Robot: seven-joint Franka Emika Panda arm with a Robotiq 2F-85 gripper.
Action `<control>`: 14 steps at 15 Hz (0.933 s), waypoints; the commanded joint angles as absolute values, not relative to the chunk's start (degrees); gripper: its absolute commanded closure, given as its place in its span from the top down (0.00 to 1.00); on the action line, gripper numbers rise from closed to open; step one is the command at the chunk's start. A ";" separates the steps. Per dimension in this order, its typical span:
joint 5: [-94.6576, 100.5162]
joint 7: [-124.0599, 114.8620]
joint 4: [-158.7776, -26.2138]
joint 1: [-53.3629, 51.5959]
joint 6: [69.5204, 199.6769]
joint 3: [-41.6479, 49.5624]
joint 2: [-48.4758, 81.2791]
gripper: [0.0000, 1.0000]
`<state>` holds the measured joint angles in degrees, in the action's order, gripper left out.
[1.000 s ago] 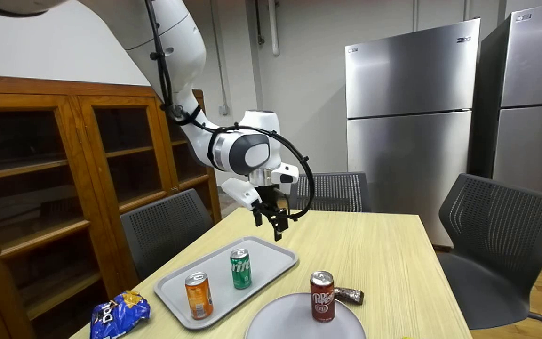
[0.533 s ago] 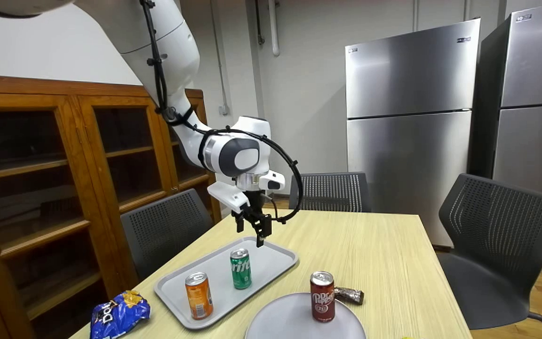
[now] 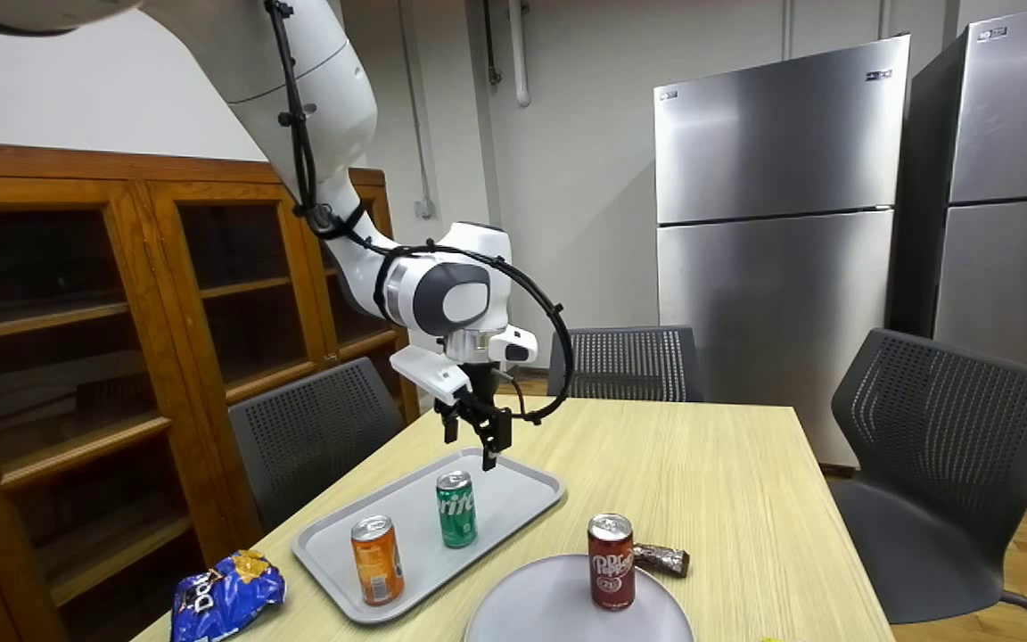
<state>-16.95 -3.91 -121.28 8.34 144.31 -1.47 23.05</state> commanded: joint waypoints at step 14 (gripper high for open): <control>-12.63 -6.90 -121.55 1.84 146.21 0.65 25.62 1.00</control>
